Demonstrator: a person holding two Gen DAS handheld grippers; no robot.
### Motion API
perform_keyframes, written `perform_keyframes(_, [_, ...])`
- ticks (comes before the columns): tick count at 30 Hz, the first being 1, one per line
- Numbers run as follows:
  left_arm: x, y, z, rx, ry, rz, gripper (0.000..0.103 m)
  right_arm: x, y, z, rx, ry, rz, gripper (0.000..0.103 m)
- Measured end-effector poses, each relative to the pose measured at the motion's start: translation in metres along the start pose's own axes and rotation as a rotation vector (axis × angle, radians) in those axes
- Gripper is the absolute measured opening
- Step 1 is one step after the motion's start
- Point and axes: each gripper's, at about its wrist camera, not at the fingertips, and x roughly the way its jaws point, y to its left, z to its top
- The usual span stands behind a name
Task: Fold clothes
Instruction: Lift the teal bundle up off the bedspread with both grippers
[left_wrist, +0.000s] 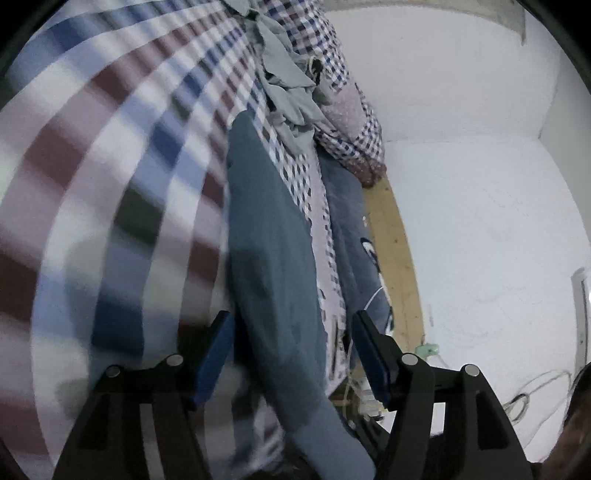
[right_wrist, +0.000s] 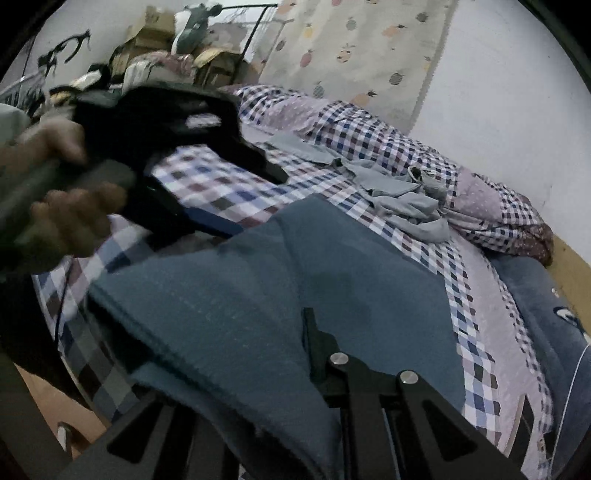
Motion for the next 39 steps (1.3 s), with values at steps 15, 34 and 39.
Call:
perform_keyframes(15, [0.077, -0.022, 0.11, 0.137, 0.159, 0.123, 0.069, -0.011, -0.028, 0.006, 0.117, -0.042, 0.057, 0.008])
perform_keyframes(34, [0.086, -0.054, 0.131, 0.152, 0.097, 0.161, 0.01, -0.028, -0.044, 0.012, 0.166, -0.101, 0.059, 0.008])
perform_keyframes(39, [0.043, -0.101, 0.122, 0.191, 0.026, 0.137, 0.01, -0.048, -0.049, 0.022, 0.182, -0.156, 0.081, 0.008])
